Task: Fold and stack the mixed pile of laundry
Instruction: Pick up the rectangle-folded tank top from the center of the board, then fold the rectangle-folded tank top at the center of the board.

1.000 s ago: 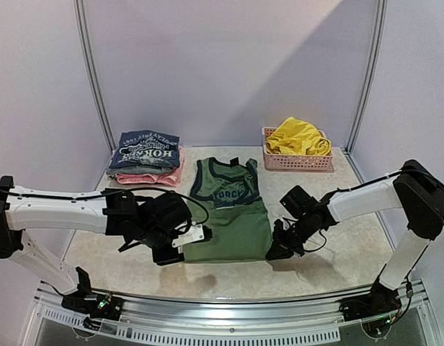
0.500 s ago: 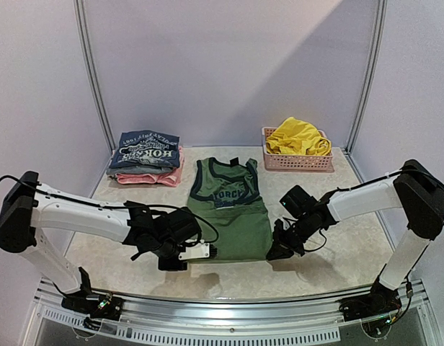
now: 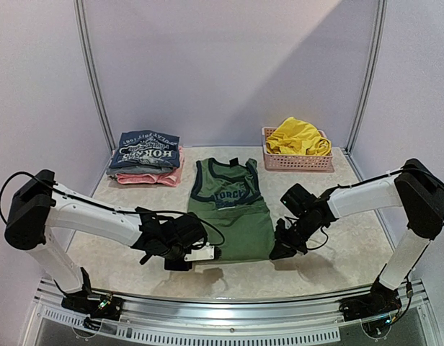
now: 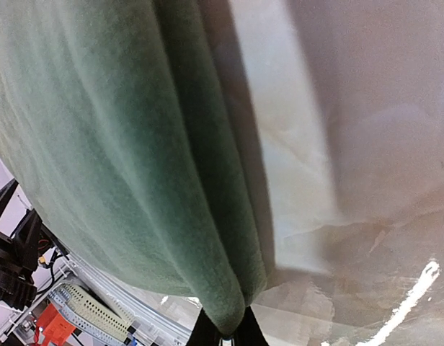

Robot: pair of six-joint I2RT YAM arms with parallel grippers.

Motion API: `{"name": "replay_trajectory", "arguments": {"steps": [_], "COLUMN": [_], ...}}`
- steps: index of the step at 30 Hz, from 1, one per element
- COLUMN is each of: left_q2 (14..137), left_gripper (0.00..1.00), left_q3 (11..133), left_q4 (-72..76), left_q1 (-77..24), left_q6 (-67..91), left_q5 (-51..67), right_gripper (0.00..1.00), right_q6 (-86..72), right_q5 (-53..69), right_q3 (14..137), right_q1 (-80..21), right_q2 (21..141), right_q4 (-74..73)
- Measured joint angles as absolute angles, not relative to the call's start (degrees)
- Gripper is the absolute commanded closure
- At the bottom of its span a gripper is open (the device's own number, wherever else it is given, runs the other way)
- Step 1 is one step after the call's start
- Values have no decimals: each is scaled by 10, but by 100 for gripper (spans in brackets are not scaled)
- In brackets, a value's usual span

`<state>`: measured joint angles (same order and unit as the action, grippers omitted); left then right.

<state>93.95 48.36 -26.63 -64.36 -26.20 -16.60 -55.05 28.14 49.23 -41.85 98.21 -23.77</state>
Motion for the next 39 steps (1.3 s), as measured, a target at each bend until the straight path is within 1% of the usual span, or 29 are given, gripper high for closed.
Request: {"name": "replay_trajectory", "arguments": {"steps": [6, 9, 10, 11, 20, 27, 31, 39], "left_q2": [952, 959, 961, 962, 962, 921, 900, 884], "left_gripper": [76, 90, 97, 100, 100, 100, 100, 100], "left_q3": [484, 484, 484, 484, 493, 506, 521, 555], "left_q4": [-238, -228, -226, -225, -242, -287, -318, -382], "left_q1": [-643, -643, -642, -642, -642, -657, -686, -778], "left_q6": [-269, -272, -274, -272, -262, -225, -193, -106], "left_q5": [-179, -187, -187, -187, -184, -175, -175, -195], "right_gripper": [100, 100, 100, 100, 100, 100, 100, 100], "right_q6": [-543, -538, -537, -536, -524, -513, -509, -509], "right_q5": [276, 275, 275, 275, 275, 276, 279, 300], "right_q3": [499, 501, 502, 503, 514, 514, 510, 493], "right_q1": [-415, -415, -415, -415, -411, -411, -411, -414], "right_q2": [982, 982, 982, 982, 982, 958, 929, 864], "right_q4": [-256, -262, -265, -267, -289, -319, -337, -386]}}
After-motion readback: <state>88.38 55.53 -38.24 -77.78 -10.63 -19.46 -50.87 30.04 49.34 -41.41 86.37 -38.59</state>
